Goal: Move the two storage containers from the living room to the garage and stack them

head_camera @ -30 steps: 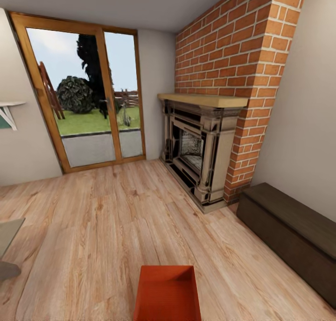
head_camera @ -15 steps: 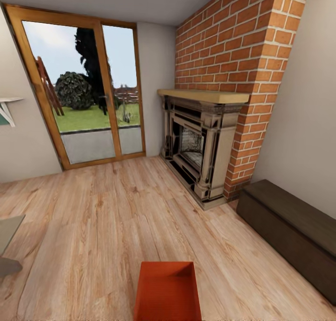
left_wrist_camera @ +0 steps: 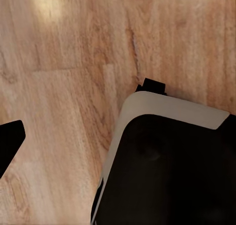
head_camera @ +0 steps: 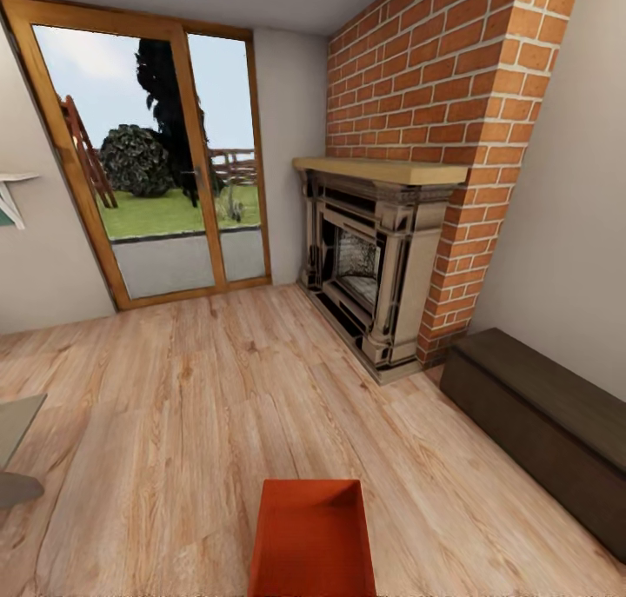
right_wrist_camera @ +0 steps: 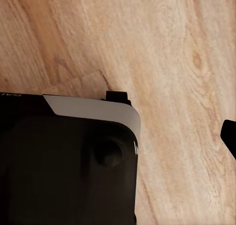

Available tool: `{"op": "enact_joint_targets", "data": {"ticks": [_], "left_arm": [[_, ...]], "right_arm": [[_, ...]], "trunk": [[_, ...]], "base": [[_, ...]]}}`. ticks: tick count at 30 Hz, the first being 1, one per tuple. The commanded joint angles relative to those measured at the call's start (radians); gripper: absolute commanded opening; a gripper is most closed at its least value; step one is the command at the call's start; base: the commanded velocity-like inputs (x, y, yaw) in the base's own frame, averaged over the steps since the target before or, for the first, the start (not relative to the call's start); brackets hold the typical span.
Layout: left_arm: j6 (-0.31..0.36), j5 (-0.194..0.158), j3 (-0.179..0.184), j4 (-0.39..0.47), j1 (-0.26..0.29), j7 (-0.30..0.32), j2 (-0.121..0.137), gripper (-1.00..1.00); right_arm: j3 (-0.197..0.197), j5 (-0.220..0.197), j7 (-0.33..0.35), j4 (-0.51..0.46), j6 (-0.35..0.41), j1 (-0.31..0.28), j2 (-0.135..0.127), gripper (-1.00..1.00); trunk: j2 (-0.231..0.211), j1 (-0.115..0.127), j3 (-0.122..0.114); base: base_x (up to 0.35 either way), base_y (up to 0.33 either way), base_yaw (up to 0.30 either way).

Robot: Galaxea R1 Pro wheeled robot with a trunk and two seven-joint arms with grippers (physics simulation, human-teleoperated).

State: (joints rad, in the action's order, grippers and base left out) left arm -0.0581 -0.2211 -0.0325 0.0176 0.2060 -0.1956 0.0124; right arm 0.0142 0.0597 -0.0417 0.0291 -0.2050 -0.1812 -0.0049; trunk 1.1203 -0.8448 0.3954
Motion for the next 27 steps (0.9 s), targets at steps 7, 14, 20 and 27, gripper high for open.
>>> {"op": "enact_joint_targets", "data": {"ticks": [7,14,20,27], "left_arm": [[-0.003,-0.005,-0.003,-0.001,0.001,-0.001,0.000,1.00],[-0.004,-0.004,-0.002,-0.001,0.001,-0.001,0.000,1.00],[-0.004,-0.004,-0.003,-0.001,0.000,-0.001,0.000,1.00],[-0.004,-0.004,-0.003,-0.001,0.000,-0.001,0.000,1.00]], "right_arm": [[0.001,0.005,-0.006,0.003,-0.006,-0.001,0.000,1.00],[0.001,0.005,-0.006,0.003,-0.005,-0.001,0.001,1.00],[0.001,0.005,-0.006,0.003,-0.005,-0.001,0.002,1.00],[0.001,0.005,-0.006,0.004,-0.005,-0.001,0.000,1.00]], "trunk": [[0.001,0.000,0.012],[0.001,0.000,0.024],[0.001,0.000,0.033],[0.001,0.000,0.045]], "base": [[0.000,0.000,0.000],[0.000,0.000,0.000],[0.000,0.000,0.000],[0.000,0.000,0.000]]}}
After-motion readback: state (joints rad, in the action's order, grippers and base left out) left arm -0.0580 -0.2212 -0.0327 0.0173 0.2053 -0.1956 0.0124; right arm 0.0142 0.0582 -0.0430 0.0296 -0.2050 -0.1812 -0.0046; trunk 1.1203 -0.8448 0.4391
